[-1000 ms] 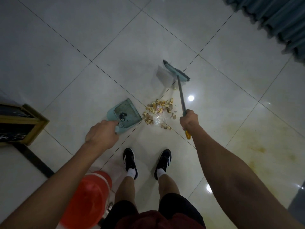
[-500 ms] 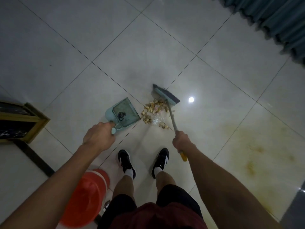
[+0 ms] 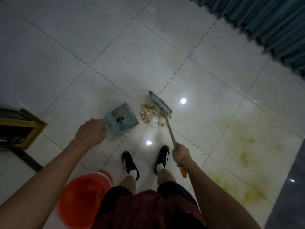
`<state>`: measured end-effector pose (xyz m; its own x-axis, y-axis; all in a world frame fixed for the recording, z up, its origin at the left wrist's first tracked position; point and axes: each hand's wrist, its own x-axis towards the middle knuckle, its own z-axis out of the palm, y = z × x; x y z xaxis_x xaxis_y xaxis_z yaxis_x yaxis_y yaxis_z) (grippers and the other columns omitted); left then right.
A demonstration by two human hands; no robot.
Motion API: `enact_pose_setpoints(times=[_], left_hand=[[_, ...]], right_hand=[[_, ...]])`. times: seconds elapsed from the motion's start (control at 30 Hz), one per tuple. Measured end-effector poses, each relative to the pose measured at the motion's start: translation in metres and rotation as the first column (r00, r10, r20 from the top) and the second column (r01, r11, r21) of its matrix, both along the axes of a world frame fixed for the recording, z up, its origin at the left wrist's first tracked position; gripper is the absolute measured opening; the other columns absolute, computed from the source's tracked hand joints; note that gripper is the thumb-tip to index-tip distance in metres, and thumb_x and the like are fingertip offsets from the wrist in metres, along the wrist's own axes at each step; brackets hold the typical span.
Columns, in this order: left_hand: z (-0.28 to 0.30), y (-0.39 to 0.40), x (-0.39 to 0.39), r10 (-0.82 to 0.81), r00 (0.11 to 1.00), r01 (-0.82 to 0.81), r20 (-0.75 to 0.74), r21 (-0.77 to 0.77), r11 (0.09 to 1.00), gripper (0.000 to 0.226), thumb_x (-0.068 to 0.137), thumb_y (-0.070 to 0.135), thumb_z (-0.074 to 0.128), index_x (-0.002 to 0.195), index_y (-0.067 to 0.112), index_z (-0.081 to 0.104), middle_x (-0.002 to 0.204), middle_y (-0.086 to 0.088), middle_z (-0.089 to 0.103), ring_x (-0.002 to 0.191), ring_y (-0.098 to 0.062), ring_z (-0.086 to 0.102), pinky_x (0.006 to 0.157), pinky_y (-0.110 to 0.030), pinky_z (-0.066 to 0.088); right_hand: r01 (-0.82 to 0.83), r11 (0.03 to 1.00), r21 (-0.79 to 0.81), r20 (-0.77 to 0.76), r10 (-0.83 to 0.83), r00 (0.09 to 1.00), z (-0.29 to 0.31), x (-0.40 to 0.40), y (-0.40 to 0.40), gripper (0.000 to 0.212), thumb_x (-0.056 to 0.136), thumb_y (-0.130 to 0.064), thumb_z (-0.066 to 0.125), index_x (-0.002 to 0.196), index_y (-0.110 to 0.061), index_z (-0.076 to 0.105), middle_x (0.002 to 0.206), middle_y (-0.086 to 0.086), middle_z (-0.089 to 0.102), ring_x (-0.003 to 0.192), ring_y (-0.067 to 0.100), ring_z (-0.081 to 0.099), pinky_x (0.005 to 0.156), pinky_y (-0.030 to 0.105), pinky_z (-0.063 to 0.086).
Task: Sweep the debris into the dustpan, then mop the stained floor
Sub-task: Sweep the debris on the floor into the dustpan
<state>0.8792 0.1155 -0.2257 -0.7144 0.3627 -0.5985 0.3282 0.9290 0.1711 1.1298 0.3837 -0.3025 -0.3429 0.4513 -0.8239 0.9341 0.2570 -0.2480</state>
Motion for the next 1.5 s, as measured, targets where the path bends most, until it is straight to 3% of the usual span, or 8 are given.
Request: enact_pose_setpoints(times=[0.2, 0.37, 0.6, 0.73, 1.03, 1.2, 1.37, 1.5], left_hand=[[0.002, -0.007, -0.005, 0.018, 1.000, -0.018, -0.006, 0.005, 1.000, 0.023, 0.085, 0.013, 0.057, 0.100, 0.023, 0.071, 0.081, -0.001, 0.057, 0.070, -0.025, 0.054, 0.064, -0.029, 0.042], [-0.006, 0.002, -0.017, -0.016, 1.000, 0.016, -0.011, 0.022, 1.000, 0.027, 0.085, 0.015, 0.059, 0.107, 0.023, 0.072, 0.098, -0.010, 0.069, 0.076, -0.026, 0.056, 0.069, -0.031, 0.046], [-0.013, 0.012, -0.032, -0.082, 0.996, 0.083, -0.018, 0.034, 0.996, 0.035, 0.085, 0.020, 0.059, 0.117, 0.029, 0.070, 0.106, -0.012, 0.070, 0.090, -0.034, 0.066, 0.069, -0.032, 0.046], [-0.015, 0.013, -0.032, -0.063, 0.998, 0.064, -0.021, 0.051, 0.997, 0.029, 0.084, 0.018, 0.059, 0.108, 0.025, 0.072, 0.099, -0.011, 0.070, 0.079, -0.031, 0.062, 0.066, -0.031, 0.044], [-0.032, 0.004, -0.016, -0.020, 1.000, 0.018, 0.020, 0.070, 0.997, 0.023, 0.086, 0.021, 0.058, 0.105, 0.023, 0.070, 0.094, -0.009, 0.067, 0.081, -0.031, 0.064, 0.065, -0.030, 0.045], [-0.032, 0.010, -0.024, -0.011, 1.000, 0.011, 0.007, 0.082, 0.997, 0.029, 0.087, 0.017, 0.058, 0.112, 0.023, 0.071, 0.104, -0.012, 0.069, 0.090, -0.034, 0.066, 0.072, -0.033, 0.050], [-0.031, 0.008, -0.023, 0.011, 1.000, -0.012, 0.008, 0.087, 0.996, 0.029, 0.085, 0.016, 0.058, 0.110, 0.022, 0.071, 0.100, -0.011, 0.068, 0.087, -0.033, 0.066, 0.070, -0.033, 0.049], [-0.027, 0.006, -0.017, 0.041, 0.999, -0.044, 0.032, 0.103, 0.994, 0.028, 0.084, 0.018, 0.058, 0.109, 0.022, 0.070, 0.099, -0.010, 0.068, 0.086, -0.032, 0.065, 0.071, -0.034, 0.052]], right_hand=[[0.119, 0.989, 0.092, 0.021, -0.121, 0.992, -0.001, -0.008, 0.006, 0.046, 0.102, -0.015, 0.045, 0.148, -0.012, 0.040, 0.107, 0.011, 0.058, 0.068, 0.022, 0.063, 0.041, 0.023, 0.048], [0.142, 0.986, 0.082, 0.096, -0.150, 0.984, -0.005, -0.026, 0.001, 0.039, 0.098, -0.012, 0.050, 0.136, -0.002, 0.048, 0.113, 0.017, 0.062, 0.074, 0.027, 0.069, 0.044, 0.026, 0.053], [0.210, 0.976, -0.056, 0.057, -0.207, 0.977, -0.012, -0.036, -0.039, 0.031, 0.094, -0.012, 0.050, 0.122, -0.002, 0.057, 0.112, 0.016, 0.063, 0.089, 0.032, 0.069, 0.075, 0.037, 0.062], [0.152, 0.983, -0.107, 0.048, -0.147, 0.988, -0.017, -0.050, -0.054, 0.035, 0.093, -0.012, 0.051, 0.125, -0.003, 0.059, 0.121, 0.018, 0.064, 0.108, 0.034, 0.064, 0.091, 0.036, 0.056], [0.103, 0.972, -0.212, 0.018, -0.101, 0.995, -0.013, -0.058, -0.069, 0.032, 0.096, -0.010, 0.049, 0.125, -0.001, 0.056, 0.103, 0.019, 0.065, 0.065, 0.030, 0.067, 0.060, 0.041, 0.063], [0.070, 0.962, -0.265, 0.003, -0.072, 0.997, 0.006, -0.058, -0.074, 0.042, 0.098, -0.009, 0.048, 0.140, -0.004, 0.046, 0.085, 0.005, 0.055, 0.066, 0.033, 0.064, 0.054, 0.036, 0.058], [0.226, 0.903, -0.365, 0.049, -0.224, 0.973, 0.011, -0.058, -0.082, 0.055, 0.101, 0.002, 0.040, 0.154, -0.010, 0.029, 0.078, 0.011, 0.047, 0.050, 0.020, 0.042, 0.035, 0.024, 0.038], [0.234, 0.892, -0.387, 0.050, -0.233, 0.971, 0.016, -0.054, -0.083, 0.055, 0.101, 0.001, 0.040, 0.154, -0.015, 0.031, 0.069, 0.009, 0.043, 0.046, 0.016, 0.039, 0.035, 0.024, 0.035]])
